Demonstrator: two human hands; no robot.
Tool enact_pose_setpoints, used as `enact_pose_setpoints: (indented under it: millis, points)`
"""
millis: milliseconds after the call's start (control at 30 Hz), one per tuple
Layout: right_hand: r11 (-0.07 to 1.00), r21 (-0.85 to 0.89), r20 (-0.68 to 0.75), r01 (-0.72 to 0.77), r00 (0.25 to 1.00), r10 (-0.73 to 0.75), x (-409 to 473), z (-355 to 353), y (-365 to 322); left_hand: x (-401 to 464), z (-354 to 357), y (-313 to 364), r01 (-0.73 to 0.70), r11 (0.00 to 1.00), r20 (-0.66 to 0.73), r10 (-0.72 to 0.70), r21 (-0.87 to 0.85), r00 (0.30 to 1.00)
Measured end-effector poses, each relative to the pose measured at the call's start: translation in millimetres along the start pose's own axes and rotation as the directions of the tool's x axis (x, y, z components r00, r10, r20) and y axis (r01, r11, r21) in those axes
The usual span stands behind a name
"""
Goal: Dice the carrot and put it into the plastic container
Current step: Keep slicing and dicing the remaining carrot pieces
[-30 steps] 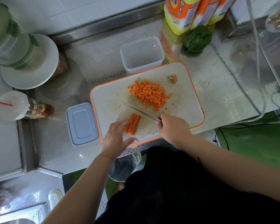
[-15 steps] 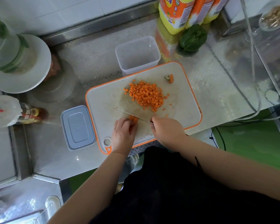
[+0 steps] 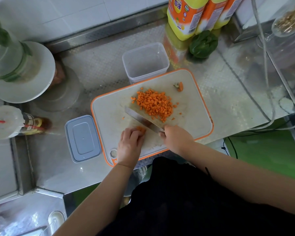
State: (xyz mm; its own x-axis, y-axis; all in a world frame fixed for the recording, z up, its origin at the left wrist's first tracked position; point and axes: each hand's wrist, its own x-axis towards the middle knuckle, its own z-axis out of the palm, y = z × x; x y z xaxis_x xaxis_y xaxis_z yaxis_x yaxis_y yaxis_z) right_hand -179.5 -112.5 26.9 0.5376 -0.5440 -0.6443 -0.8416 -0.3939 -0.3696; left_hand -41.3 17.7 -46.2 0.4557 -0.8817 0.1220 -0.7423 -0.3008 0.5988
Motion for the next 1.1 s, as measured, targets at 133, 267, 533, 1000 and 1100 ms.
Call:
enact_pose_setpoints:
  millis: [133, 267, 533, 1000, 1100]
  points:
    - [0.995, -0.066, -0.058, 0.069, 0.996, -0.073, -9, -7, -4, 2, -4, 4, 0.024, 0.999, -0.003, -0.024, 0.046, 1.000]
    - [0.983, -0.143, -0.071, 0.111, 0.990, -0.122, -16, -2, -10, 0, 1, 3, -0.050, 0.997, -0.013, 0.051, 0.061, 0.999]
    - [0.982, -0.187, -0.011, 0.021, 1.000, -0.023, -12, 7, -17, 0, 5, -1, 0.002, 1.000, 0.002, -0.002, 0.001, 1.000]
    - [0.987, -0.122, -0.038, 0.103, 0.993, -0.108, -14, 8, -11, -3, -3, -1, -0.075, 0.993, -0.003, 0.076, 0.086, 0.997]
    - [0.981, -0.177, -0.034, 0.080, 0.996, -0.087, -11, 13, -10, -3, 0, -4, -0.044, 0.998, 0.013, 0.043, 0.050, 0.999]
